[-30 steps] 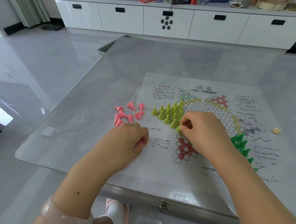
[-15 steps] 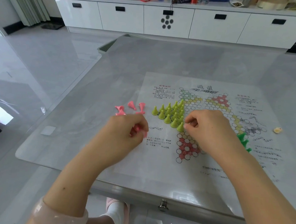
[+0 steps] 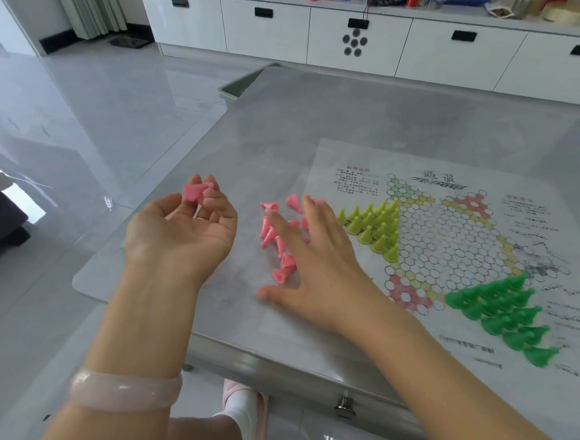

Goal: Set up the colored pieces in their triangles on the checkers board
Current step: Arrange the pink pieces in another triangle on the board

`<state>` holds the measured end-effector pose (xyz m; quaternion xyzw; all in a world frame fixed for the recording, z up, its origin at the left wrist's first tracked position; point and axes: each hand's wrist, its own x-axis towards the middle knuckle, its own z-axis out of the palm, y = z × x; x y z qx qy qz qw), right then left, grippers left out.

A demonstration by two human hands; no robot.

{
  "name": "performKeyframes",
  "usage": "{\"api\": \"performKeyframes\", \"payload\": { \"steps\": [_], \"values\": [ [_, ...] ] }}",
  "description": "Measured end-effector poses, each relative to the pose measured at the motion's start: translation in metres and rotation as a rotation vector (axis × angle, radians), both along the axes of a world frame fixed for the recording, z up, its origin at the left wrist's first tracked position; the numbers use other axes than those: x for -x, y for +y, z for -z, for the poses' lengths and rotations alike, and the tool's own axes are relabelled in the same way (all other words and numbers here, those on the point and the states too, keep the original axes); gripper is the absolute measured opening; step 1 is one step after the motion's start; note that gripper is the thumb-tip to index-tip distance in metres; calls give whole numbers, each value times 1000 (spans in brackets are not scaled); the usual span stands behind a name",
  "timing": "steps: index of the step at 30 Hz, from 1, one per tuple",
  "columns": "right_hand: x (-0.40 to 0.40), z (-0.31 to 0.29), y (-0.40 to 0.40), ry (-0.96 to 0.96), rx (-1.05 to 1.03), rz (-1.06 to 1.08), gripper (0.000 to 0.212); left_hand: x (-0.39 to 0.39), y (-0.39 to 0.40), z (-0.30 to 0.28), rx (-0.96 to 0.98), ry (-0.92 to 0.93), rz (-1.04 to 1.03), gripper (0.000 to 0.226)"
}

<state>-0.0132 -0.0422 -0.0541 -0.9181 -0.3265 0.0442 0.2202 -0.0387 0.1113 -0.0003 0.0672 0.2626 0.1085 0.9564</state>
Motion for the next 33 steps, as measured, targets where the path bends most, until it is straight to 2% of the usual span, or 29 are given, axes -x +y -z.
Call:
{"api": "performKeyframes", "payload": {
  "steps": [6, 8, 11, 14, 18, 23, 28, 32, 33],
  "values": [
    [-25, 14, 29, -185, 98, 65, 64, 3, 9, 1, 24, 61, 4, 29],
    [-24, 12, 32, -277, 64, 29, 56, 2, 12, 3, -3, 94, 17, 29],
    [-14, 10, 29, -449, -14, 93, 39, 2, 18, 7, -52, 124, 34, 29],
    [-8, 10, 27, -389, 35, 96, 35, 0, 19, 7, -60, 117, 60, 28],
    [-10, 7, 37, -457, 99, 52, 21, 2, 20, 9, -65, 104, 83, 28],
    [-18, 9, 37, -435, 119, -58, 22, 1, 20, 13, -66, 93, 93, 29],
    [-17, 8, 33, -414, -106, -1, 15, -1, 18, 13, -91, 107, 46, 32],
    [-20, -10, 32, -199, -379, 74, 20, -1, 11, 13, -106, 109, 75, 34],
    [-20, -20, 34, -198, -452, 73, 21, -1, 7, 13, -101, 105, 116, 35]
  ]
}}
